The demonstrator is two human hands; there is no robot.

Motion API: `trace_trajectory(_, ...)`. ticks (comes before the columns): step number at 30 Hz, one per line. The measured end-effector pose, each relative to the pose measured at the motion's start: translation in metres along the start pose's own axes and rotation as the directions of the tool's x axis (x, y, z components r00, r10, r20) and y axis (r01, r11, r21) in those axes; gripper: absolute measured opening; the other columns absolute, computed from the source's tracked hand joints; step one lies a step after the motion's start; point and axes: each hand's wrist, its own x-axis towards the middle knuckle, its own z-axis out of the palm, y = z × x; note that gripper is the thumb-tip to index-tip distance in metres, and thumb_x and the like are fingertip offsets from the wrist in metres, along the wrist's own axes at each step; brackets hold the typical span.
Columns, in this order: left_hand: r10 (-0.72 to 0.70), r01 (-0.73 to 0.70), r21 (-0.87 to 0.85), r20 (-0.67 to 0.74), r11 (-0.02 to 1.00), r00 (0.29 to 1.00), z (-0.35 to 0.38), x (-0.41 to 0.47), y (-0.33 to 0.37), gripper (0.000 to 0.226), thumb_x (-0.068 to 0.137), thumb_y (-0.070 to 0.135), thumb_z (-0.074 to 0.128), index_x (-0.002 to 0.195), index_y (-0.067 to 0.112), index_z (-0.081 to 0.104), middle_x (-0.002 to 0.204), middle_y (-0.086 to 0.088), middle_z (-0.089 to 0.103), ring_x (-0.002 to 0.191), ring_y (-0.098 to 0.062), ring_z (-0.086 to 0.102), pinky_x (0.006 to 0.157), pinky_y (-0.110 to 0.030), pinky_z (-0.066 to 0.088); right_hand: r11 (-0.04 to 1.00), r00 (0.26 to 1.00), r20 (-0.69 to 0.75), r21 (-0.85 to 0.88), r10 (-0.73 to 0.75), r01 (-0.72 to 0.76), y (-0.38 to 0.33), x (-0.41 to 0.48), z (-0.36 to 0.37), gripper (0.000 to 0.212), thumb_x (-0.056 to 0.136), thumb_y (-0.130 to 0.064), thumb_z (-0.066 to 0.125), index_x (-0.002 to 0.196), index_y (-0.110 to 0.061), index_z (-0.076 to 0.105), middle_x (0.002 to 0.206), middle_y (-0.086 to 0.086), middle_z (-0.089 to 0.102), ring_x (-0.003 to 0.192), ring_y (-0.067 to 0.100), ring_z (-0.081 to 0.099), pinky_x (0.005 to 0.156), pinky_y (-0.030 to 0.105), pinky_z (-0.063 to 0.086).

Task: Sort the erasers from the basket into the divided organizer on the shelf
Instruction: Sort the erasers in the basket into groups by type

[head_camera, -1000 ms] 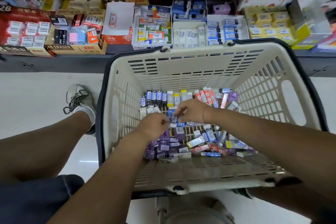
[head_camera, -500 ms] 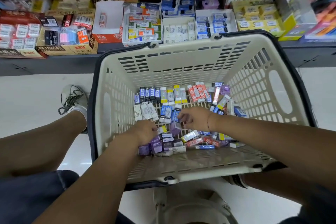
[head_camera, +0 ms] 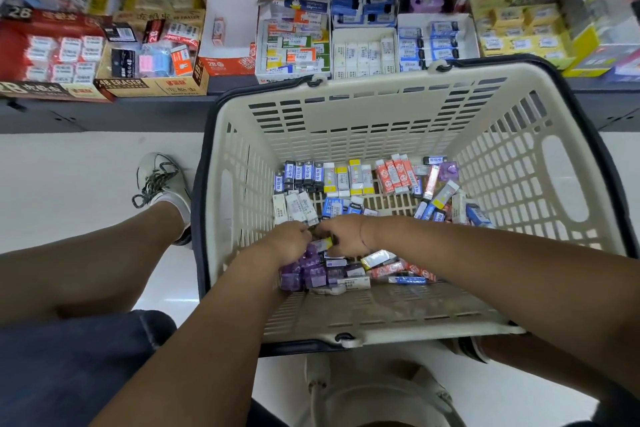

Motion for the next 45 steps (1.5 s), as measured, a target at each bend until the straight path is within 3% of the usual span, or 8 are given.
trace_trajectory(9, -0.040, 0.028, 0.142, 0.084, 0.989, 0.996, 0.002, -0.004, 0.005, 0.043, 0.105, 0.034, 0.027, 0.125, 0.007, 0.054, 0.113, -0.010, 0.055, 0.099, -0.022, 0.052, 0.081, -0.028, 0.036, 0.987, 0.999, -0.006, 0.155, 0.054, -0.052, -0.002, 0.000, -0.003, 0.008, 0.093, -0.019, 0.055, 0.098, -0.013, 0.056, 0.074, 0.000, 0.053, 0.067, 0.018, 0.054, 0.057, 0.025, 0.042)
trace_trajectory(16, -0.076, 0.073, 0.058, 0.066, 0.996, 0.995, 0.002, -0.004, 0.004, 0.053, 0.104, 0.043, 0.026, 0.126, 0.004, 0.053, 0.125, -0.017, 0.057, 0.109, -0.027, 0.054, 0.087, -0.030, 0.037, 0.978, 0.962, -0.181, 0.075, 0.203, -0.193, -0.009, 0.006, 0.013, 0.019, 0.090, -0.021, 0.059, 0.072, -0.014, 0.059, 0.065, 0.001, 0.053, 0.067, 0.021, 0.056, 0.049, 0.024, 0.038)
trace_trajectory(21, -0.102, 0.102, 0.000, 0.052, 0.995, 0.993, 0.002, -0.003, 0.002, 0.062, 0.100, 0.055, 0.024, 0.128, 0.010, 0.056, 0.130, -0.016, 0.055, 0.118, -0.029, 0.052, 0.099, -0.036, 0.037, 0.959, 0.941, -0.250, 0.226, 0.229, -0.173, 0.008, -0.014, -0.009, 0.015, 0.088, -0.024, 0.065, 0.096, -0.013, 0.073, 0.095, 0.004, 0.072, 0.083, 0.019, 0.067, 0.080, 0.031, 0.055)
trace_trajectory(26, -0.110, 0.110, 0.015, 0.075, 0.994, 0.991, 0.003, 0.001, 0.002, 0.071, 0.095, 0.064, 0.022, 0.140, 0.015, 0.048, 0.153, -0.013, 0.033, 0.138, -0.031, 0.033, 0.113, -0.042, 0.026, 0.557, 0.766, -0.313, 0.828, 0.562, -0.071, 0.040, -0.029, -0.049, 0.002, 0.087, -0.002, 0.065, 0.086, -0.003, 0.063, 0.072, 0.012, 0.064, 0.057, 0.018, 0.061, 0.061, 0.027, 0.056)
trace_trajectory(30, -0.104, 0.103, 0.011, 0.075, 0.995, 0.992, 0.004, 0.002, 0.002, 0.073, 0.094, 0.065, 0.021, 0.139, 0.014, 0.049, 0.152, -0.012, 0.034, 0.137, -0.031, 0.035, 0.112, -0.043, 0.026, 0.384, 0.712, -0.255, 0.923, 0.654, -0.022, 0.045, -0.007, -0.053, 0.022, 0.087, 0.001, 0.064, 0.070, -0.008, 0.053, 0.079, 0.018, 0.063, 0.060, 0.022, 0.063, 0.052, 0.025, 0.054)
trace_trajectory(35, -0.104, 0.103, 0.009, 0.082, 0.995, 0.991, 0.003, 0.000, 0.003, 0.073, 0.095, 0.063, 0.021, 0.139, 0.012, 0.048, 0.149, -0.014, 0.039, 0.135, -0.031, 0.038, 0.111, -0.041, 0.027, 0.522, 0.731, -0.315, 0.850, 0.605, -0.065, 0.046, 0.017, -0.048, 0.014, 0.087, -0.003, 0.060, 0.099, 0.001, 0.067, 0.104, 0.022, 0.069, 0.098, 0.034, 0.067, 0.085, 0.042, 0.056)
trace_trajectory(40, -0.063, 0.059, 0.044, 0.102, 0.997, 0.993, 0.004, -0.002, 0.008, 0.071, 0.096, 0.063, 0.022, 0.144, 0.014, 0.041, 0.153, -0.011, 0.032, 0.138, -0.029, 0.033, 0.111, -0.039, 0.024, 0.760, 0.716, -0.465, 0.635, 0.522, -0.142, 0.050, -0.003, -0.047, 0.021, 0.092, -0.011, 0.054, 0.099, 0.000, 0.070, 0.093, 0.013, 0.068, 0.073, 0.020, 0.062, 0.073, 0.033, 0.054)
trace_trajectory(45, -0.011, -0.001, 0.113, 0.106, 0.994, 0.994, 0.008, -0.003, 0.012, 0.071, 0.095, 0.064, 0.023, 0.148, 0.019, 0.034, 0.157, -0.008, 0.025, 0.143, -0.028, 0.026, 0.113, -0.038, 0.022, 0.974, 0.991, -0.052, 0.195, 0.124, -0.112, 0.046, -0.052, -0.010, 0.026, 0.089, -0.017, 0.063, 0.114, -0.009, 0.066, 0.115, 0.005, 0.064, 0.100, 0.017, 0.061, 0.095, 0.031, 0.047)
